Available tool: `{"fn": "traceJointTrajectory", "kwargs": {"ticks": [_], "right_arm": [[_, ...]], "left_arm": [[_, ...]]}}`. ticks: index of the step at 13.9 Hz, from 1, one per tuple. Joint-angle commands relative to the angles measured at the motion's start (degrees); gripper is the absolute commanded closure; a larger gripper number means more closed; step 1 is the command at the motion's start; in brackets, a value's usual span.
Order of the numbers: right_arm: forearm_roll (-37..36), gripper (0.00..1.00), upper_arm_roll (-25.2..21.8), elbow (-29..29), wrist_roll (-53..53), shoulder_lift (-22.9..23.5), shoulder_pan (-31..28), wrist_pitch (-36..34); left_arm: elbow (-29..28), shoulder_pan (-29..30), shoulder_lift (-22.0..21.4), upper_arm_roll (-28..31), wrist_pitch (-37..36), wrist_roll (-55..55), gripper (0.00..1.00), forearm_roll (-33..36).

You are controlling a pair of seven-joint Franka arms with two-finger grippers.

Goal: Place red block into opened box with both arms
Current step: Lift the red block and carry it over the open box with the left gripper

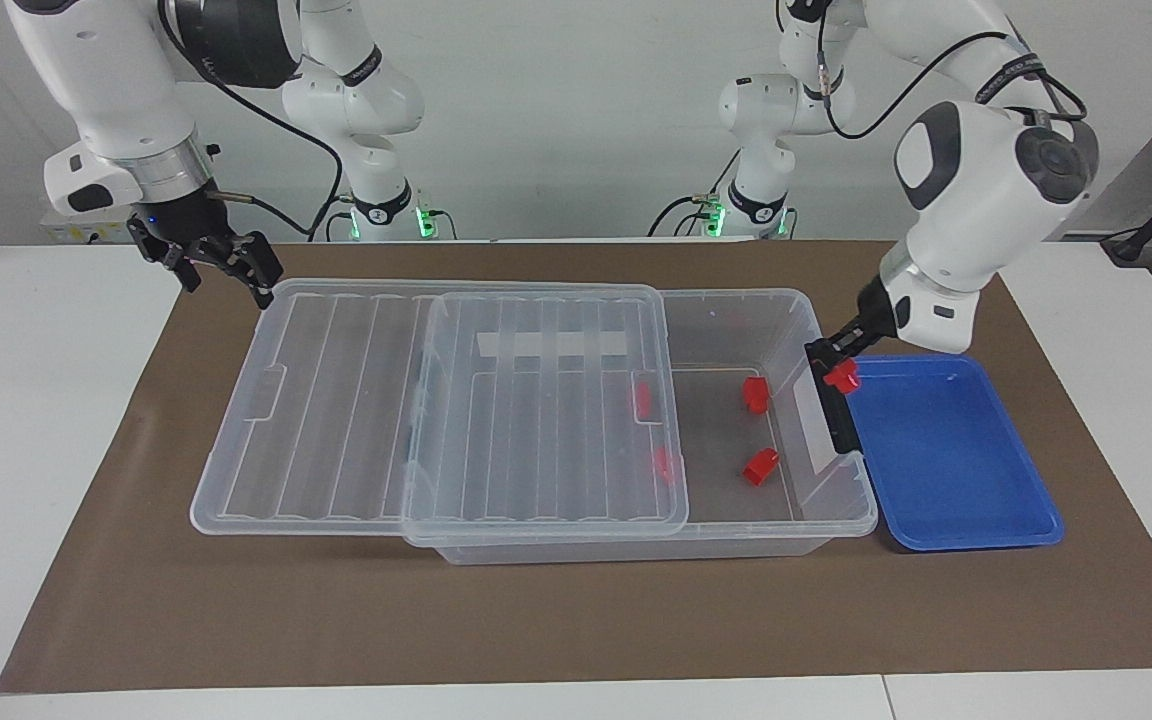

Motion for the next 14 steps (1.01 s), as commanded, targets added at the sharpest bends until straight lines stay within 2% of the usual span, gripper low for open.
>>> {"fn": "traceJointTrajectory", "kwargs": {"ticks": [1,3,5,7,9,13,14], "right_arm": [[0.93,0.0,0.22,-0.59,0.21,-0.56,-0.46,-0.43],[0.93,0.0,0.14,-0.59,0.21,-0.56,-0.46,-0.52],[0.93,0.0,0.22,-0.59,0.21,-0.56,-0.46,-0.52],[0.93,0.0,0.22,-0.59,0.21,-0.56,-0.46,-0.52],[0.93,0.0,0.22,-0.59,0.12,-0.56,-0.46,-0.43],[0.93,0.0,0.22,-0.59,-0.06,-0.56,-0.64,-0.34],[0.93,0.0,0.22,-0.59,-0.06,-0.56,-0.81,-0.17]], "left_arm": [[-5.69,-5.6,-2.48,1.03,6.28,-6.71,1.0,0.85],[-19.45,-9.91,-7.04,1.03,19.96,-7.07,1.0,4.02],[-27.67,-10.54,-8.91,1.03,27.12,-6.81,1.0,6.74],[-29.36,-10.63,-6.64,0.94,31.26,-6.46,1.0,8.77],[-29.45,-11.06,-4.09,0.85,32.15,-5.58,1.0,12.36],[-28.93,-13.61,2.41,0.94,38.99,-6.01,1.0,13.08],[-29.19,-13.7,2.86,0.94,40.4,-5.84,1.0,13.08]]}}
